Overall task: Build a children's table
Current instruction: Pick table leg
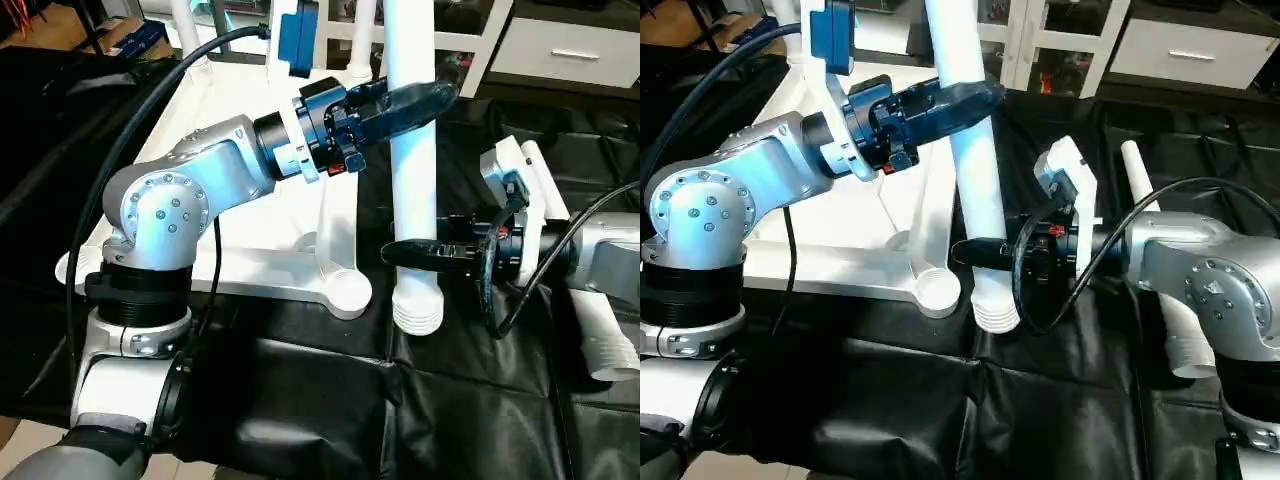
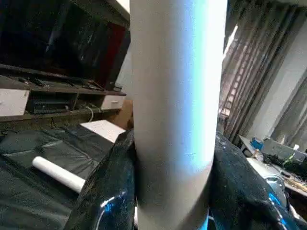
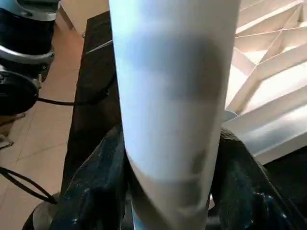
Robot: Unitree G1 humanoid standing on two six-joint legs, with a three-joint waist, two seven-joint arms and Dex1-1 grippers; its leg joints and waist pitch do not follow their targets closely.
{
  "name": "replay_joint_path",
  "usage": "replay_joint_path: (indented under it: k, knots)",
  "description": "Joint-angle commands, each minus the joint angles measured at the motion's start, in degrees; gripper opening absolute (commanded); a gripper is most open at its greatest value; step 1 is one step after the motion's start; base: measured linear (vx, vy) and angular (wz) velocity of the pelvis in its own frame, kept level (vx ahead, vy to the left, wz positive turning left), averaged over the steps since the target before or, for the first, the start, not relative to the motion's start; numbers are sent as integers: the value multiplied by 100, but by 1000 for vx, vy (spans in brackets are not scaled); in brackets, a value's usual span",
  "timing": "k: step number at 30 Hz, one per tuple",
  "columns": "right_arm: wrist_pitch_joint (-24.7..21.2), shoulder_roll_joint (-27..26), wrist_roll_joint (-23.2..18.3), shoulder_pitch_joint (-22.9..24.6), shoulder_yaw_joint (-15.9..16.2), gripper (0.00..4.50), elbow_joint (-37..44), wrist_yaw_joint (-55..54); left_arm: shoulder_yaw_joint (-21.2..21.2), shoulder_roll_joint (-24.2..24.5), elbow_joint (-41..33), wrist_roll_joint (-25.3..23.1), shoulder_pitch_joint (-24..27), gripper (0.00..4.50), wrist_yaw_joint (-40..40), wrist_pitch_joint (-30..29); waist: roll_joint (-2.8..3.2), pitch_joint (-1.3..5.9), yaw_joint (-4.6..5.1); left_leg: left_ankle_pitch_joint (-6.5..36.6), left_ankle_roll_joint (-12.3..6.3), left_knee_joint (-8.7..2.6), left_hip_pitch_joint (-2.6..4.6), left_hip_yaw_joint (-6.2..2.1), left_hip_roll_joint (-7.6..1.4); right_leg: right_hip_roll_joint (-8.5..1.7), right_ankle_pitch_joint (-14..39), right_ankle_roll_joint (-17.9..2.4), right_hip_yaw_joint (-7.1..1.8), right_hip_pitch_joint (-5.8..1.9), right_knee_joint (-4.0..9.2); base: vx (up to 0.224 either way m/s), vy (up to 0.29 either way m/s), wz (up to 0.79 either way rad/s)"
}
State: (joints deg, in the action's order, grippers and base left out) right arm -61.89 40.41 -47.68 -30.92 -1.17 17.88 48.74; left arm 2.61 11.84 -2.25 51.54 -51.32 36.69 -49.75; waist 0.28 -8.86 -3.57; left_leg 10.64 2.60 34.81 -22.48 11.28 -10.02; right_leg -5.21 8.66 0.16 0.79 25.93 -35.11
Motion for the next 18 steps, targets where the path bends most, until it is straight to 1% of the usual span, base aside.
replay_joint_path:
  k: [1, 4, 5, 6, 7, 8, 9, 10, 11, 12, 13, 14, 15, 16, 17, 18]
  knots:
    - [-62, 84, -62, 104, 91, 191, 106, 87, 154, 13, -9, 13, -156, 172, 4, 93, -99, 565, -34, 84, -591, -301, 84, -56, -150, -142, 333, -1701, -137, -466, 267, 0, 0, 0]
    - [-32, 62, -38, 114, 79, 186, 102, 71, 134, 34, 34, -61, -177, 172, 49, 169, -102, 565, -34, 88, -592, -303, 84, -59, -151, -147, 374, -1694, -136, -467, 270, 0, 0, 0]
    - [43, -5, 21, 112, 47, 186, 67, -27, 145, 44, 58, -100, -185, 172, 1, 184, -102, 566, -33, 88, -588, -303, 85, -60, -152, -147, 390, -1691, -135, -466, 271, 0, 0, 0]
    - [81, -47, 52, 107, 28, 185, 44, -86, 173, 38, 75, -92, -190, 207, -63, 157, -88, 562, -33, 103, -579, -302, 83, -60, -153, -150, 400, -1690, -134, -460, 273, 0, 0, 0]
    - [234, -167, 152, 101, -40, 185, -15, -247, 243, 26, 126, -96, -181, 228, -195, 142, -91, 563, -31, 116, -571, -300, 85, -57, -153, -150, 406, -1689, -135, -460, 273, 0, 0, 0]
    - [343, -252, 224, 96, -87, 185, -54, -356, 291, 19, 161, -102, -173, 242, -282, 136, -72, 558, -21, 115, -550, -300, 73, -59, -145, -147, 407, -1690, -131, -453, 274, 0, 0, 0]
    - [343, -252, 224, 96, -87, 185, -54, -356, 291, 19, 161, -102, -173, 244, -282, 136, -87, 563, -13, 133, -522, -302, 79, -60, -142, -141, 429, -1675, -128, -462, 282, 0, 0, 0]
    - [563, -517, 354, 93, -271, 184, -185, -709, 415, 108, 127, -109, -56, 251, -357, 153, -52, 569, -30, 123, -508, -301, 88, -67, -145, -150, 415, -1685, -129, -462, 274, 0, 0, 0]
    - [664, -654, 393, 99, -369, 184, -224, -876, 506, 155, 66, -111, 26, 262, -423, 185, -62, 565, -4, 110, -471, -306, 66, -62, -132, -144, 430, -1663, -121, -451, 279, 0, 0, 0]
    - [716, -720, 436, 105, -409, 184, -245, -985, 583, 197, 4, -53, 87, 284, -433, 168, -64, 570, -4, 138, -445, -309, 88, -58, -134, -136, 425, -1665, -122, -449, 279, 0, 0, 0]
    - [734, -741, 446, 107, -421, 184, -251, -1014, 599, 215, -22, -49, 109, 284, -425, 176, -56, 568, -10, 140, -429, -312, 91, -61, -137, -132, 421, -1668, -121, -453, 275, 0, 0, 0]
    - [877, -931, 498, 124, -539, 184, -306, -1253, 730, 356, -221, -56, 291, 288, -381, 269, -36, 570, -20, 109, -426, -321, 93, -66, -148, -137, 351, -1662, -117, -446, 259, 0, 0, 0]
    - [899, -962, 502, 127, -558, 184, -314, -1289, 749, 377, -251, -63, 318, 288, -372, 288, -41, 567, -2, 98, -424, -327, 78, -68, -149, -134, 334, -1652, -114, -448, 259, 0, 0, 0]
    - [928, -1020, 510, 135, -593, 184, -324, -1370, 779, 432, -324, -104, 390, 303, -311, 373, -37, 574, -2, 107, -426, -322, 92, -61, -141, -121, 317, -1646, -111, -444, 259, 0, 0, 0]
    - [983, -1085, 539, 152, -626, 184, -326, -1455, 804, 500, -405, -168, 472, 318, -248, 471, -22, 565, -4, 106, -435, -326, 100, -57, -142, -119, 280, -1653, -115, -436, 261, 0, 0, 0]
    - [1018, -1124, 561, 164, -643, 184, -324, -1506, 816, 545, -456, -213, 524, 327, -203, 535, -20, 569, -7, 109, -435, -333, 106, -59, -148, -119, 281, -1635, -111, -437, 266, 0, 0, 0]
